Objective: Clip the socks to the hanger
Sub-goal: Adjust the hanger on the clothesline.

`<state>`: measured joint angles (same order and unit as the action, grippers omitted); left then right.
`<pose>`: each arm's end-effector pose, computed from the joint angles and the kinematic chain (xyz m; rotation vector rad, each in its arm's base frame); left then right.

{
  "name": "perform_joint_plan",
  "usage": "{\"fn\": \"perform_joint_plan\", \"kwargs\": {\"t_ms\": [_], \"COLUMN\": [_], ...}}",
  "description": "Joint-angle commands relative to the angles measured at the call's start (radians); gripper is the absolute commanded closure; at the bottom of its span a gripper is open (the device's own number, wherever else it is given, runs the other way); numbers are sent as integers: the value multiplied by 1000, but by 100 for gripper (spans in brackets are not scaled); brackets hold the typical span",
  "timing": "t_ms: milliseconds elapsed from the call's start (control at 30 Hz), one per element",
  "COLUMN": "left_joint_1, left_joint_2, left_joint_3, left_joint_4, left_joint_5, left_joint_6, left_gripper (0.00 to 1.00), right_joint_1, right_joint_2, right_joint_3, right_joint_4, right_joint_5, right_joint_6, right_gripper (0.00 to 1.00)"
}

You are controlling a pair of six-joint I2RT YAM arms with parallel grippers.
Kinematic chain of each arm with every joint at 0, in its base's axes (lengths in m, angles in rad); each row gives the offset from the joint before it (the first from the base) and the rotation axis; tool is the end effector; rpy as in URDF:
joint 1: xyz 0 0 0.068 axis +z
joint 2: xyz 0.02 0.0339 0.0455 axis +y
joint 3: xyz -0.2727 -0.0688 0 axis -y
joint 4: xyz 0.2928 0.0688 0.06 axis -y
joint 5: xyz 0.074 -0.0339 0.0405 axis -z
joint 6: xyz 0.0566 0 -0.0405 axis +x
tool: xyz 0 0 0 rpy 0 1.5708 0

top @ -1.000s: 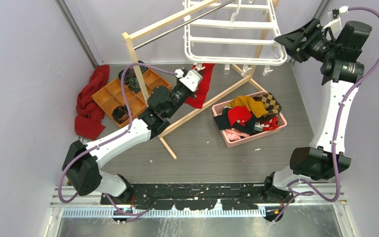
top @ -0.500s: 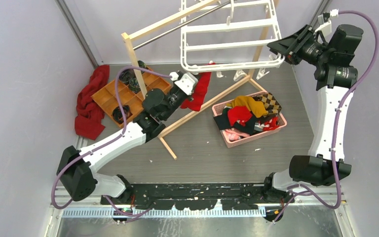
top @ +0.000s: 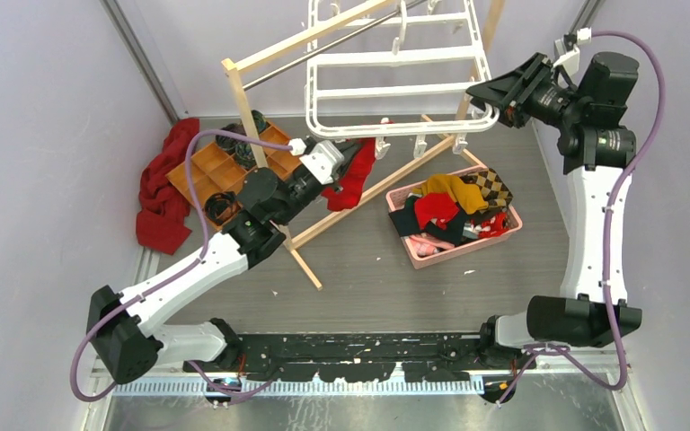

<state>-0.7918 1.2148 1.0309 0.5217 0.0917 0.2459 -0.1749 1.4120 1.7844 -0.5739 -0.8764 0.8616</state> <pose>0.2400 -0.2504 0.4178 0.6897 1.0446 -0.5304 0.3382 -0.0156 0.5231 0.2856 1.8532 1.2540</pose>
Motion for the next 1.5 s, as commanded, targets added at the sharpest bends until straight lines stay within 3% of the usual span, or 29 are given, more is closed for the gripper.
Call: {"fn": "perform_joint_plan", "kwargs": {"t_ms": [0,367,667,800,1133,1300,1467], "left_joint_1": [4,5,5,5,4,5,3], "left_joint_2": [-55,-61,-77,-105,-158,-202,-236], "left_joint_3": [-16,-25,-20,-29,-40,-69,-100], "left_joint_4": [-9,-63,-108,-148,-270,-343,-377], "left_joint_5": [34,-50,-31,-39,-72,-66,49], "left_joint_6": [-15,11,4,-3,-61,-117,-160], "left_gripper": [100,100,100,100,100,100,100], "right_joint_1": [15,-18,-241,-322,-315,-223,-96], "right_joint_2": [-114,-227,-298,-327,-421,-494,-572], "right_joint_3": [2,-126,-106,-91,-156,-257,-428], "right_joint_4": [-39,-13,-75,-42,-29,-39,54], "right_joint_5": [35,29,-60,-224,-572,-585,-516], "right_joint_6": [17,-29,-299,-411,-611,-711,-743], "right_gripper": [53,25,9,7,7,9,9]}}
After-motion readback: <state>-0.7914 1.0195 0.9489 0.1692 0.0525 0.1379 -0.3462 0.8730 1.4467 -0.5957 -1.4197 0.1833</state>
